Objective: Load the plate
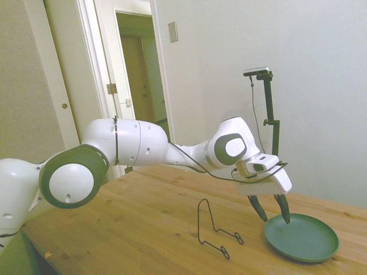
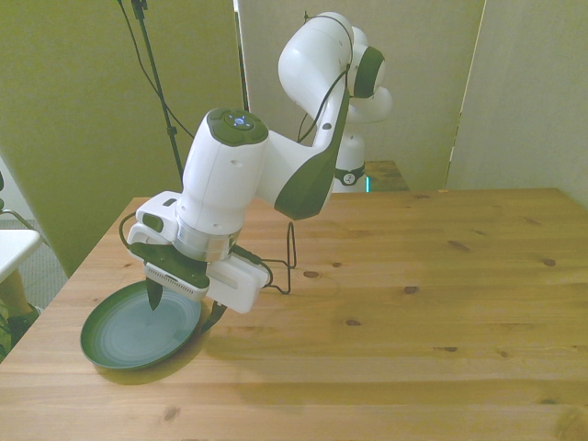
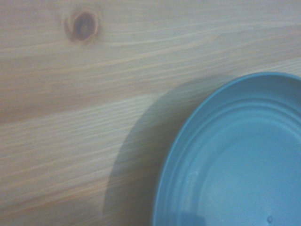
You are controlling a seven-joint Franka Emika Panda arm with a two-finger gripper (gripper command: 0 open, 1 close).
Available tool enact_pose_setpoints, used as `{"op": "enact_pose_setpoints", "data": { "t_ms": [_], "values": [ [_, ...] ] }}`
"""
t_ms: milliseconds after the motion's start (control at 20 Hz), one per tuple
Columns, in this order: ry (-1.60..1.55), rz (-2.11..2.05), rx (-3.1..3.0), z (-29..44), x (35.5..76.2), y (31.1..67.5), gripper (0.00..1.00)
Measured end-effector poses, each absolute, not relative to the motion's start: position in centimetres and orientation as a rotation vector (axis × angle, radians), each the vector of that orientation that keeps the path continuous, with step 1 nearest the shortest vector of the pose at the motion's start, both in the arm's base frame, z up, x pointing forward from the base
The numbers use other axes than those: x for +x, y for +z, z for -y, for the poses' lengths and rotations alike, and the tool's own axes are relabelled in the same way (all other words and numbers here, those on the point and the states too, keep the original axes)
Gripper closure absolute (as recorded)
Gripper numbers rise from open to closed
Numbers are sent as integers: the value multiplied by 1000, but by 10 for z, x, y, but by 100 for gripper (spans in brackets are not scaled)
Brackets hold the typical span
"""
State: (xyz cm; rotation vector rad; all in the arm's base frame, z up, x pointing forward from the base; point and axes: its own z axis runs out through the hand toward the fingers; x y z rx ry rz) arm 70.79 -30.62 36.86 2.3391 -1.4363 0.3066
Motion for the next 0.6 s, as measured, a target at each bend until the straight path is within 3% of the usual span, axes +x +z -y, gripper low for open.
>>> {"op": "enact_pose_setpoints", "data": {
  "t_ms": [50,600],
  "values": [
    [302,1434,2338,307,708,366,100],
    [293,1431,2323,315,704,356,100]
  ]
}}
